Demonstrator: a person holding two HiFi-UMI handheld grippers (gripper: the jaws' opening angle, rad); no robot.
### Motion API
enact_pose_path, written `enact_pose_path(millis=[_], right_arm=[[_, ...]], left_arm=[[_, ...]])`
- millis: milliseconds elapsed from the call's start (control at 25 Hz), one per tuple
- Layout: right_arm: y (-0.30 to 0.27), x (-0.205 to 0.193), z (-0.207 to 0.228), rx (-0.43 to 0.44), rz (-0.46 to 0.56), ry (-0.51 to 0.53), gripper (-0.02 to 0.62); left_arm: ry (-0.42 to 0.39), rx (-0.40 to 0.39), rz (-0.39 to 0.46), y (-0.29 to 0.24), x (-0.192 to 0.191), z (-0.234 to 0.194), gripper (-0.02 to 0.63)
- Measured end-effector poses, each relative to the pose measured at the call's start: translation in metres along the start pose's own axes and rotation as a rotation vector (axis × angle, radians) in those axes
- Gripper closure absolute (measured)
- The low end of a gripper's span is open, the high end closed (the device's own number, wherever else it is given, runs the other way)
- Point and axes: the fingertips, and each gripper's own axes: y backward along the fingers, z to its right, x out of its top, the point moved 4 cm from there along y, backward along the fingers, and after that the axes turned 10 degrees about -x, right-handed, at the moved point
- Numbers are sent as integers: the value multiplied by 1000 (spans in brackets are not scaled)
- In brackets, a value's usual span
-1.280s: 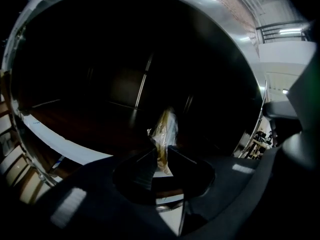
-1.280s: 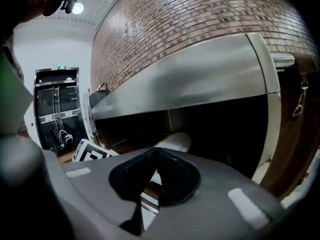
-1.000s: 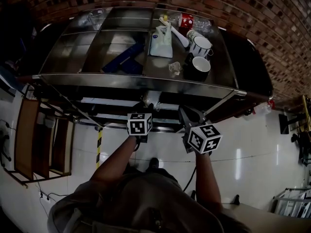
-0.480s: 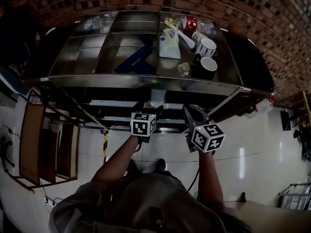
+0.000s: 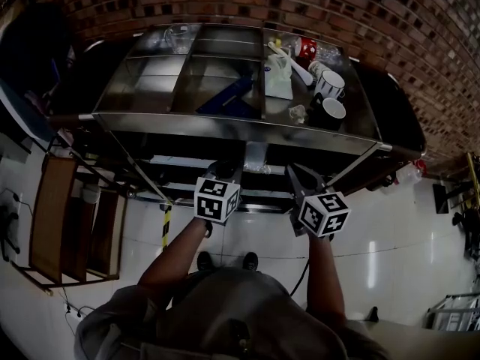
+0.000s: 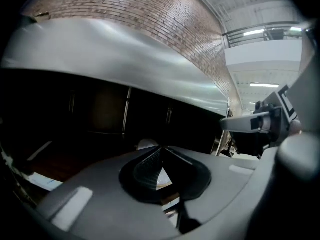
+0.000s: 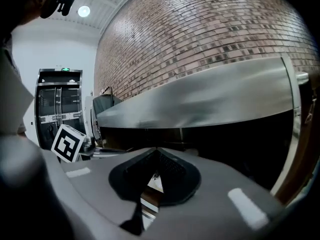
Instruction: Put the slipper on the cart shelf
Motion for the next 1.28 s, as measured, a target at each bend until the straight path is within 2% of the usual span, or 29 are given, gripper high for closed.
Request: enact_pose_path(millis=[240, 400, 560, 1280], right_arm=[[-4, 11, -15, 44, 44, 7, 595], [-9, 13, -26, 76, 60, 12, 595], [-11, 19, -34, 101, 89, 19, 595], [-17, 22, -39, 142, 84, 40, 595]], left_arm=[[-6, -53, 37, 24, 19, 3, 598], [10, -49, 52, 34, 26, 4, 598], [-1, -62, 49, 38, 30, 5, 598], [-7, -91, 11, 34, 26, 10, 598]])
